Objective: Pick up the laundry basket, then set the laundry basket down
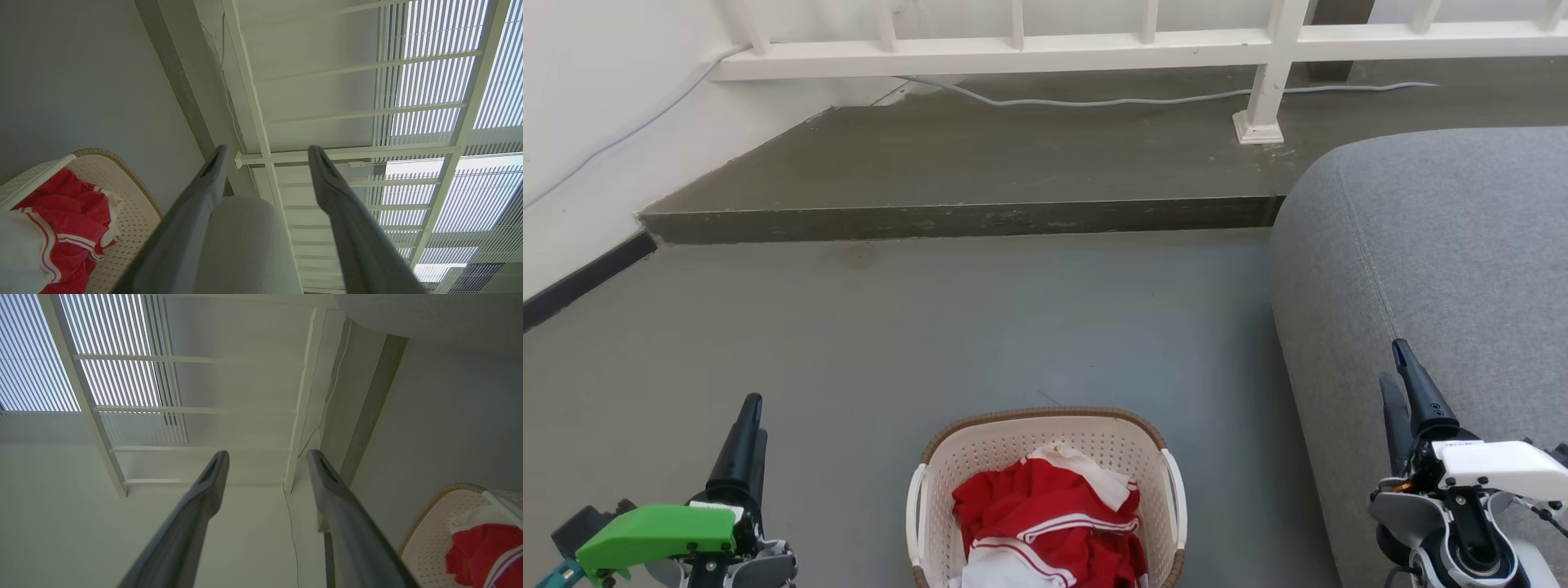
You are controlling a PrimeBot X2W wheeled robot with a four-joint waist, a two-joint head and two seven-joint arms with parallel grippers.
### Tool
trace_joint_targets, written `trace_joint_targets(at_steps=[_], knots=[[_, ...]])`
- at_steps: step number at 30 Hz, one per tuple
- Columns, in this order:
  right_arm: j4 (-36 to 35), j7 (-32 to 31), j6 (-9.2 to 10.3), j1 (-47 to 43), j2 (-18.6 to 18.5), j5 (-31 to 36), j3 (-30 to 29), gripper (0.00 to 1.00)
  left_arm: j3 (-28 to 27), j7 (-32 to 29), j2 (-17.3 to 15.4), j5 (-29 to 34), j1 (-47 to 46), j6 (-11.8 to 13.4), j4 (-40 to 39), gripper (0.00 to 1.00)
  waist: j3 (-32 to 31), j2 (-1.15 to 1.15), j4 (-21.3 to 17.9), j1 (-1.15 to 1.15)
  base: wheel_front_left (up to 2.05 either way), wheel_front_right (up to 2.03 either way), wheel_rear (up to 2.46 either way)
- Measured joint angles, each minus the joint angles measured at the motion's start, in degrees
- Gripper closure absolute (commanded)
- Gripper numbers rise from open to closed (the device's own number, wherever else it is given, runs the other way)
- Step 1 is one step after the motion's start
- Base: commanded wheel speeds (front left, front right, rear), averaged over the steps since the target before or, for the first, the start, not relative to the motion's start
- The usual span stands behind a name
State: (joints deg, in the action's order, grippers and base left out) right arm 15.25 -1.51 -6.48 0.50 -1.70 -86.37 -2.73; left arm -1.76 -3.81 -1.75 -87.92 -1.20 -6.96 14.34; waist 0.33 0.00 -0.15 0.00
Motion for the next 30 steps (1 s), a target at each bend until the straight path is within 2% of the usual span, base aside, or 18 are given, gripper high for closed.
trace_joint_targets(at_steps=[10, 18, 30], knots=[[-1.11, 2.09, -0.01, 0.07, -0.9, 6.2, 2.53, 0.0, 2.82, 2.92, -2.04, 5.28, -0.01, 0.0, -1.69, 0.0, 0.0, 0.0, -0.25, 0.0, 0.0, 0.0, 0.0], [-1.97, 3.58, -0.01, 0.1, -1.09, 11.17, 3.26, 0.0, 5.37, 5.23, -4.23, 11.84, -0.01, 0.0, -1.75, 0.0, -0.08, 0.0, -0.65, 0.0, 0.0, 0.0, 0.0], [-3.69, 6.02, 0.0, 0.21, -2.63, 26.01, 5.03, 0.0, 7.98, 8.15, -6.54, 23.98, -0.09, 0.0, -1.53, 0.0, -0.16, 0.0, -1.31, 0.0, 0.0, 0.0, 0.0]])
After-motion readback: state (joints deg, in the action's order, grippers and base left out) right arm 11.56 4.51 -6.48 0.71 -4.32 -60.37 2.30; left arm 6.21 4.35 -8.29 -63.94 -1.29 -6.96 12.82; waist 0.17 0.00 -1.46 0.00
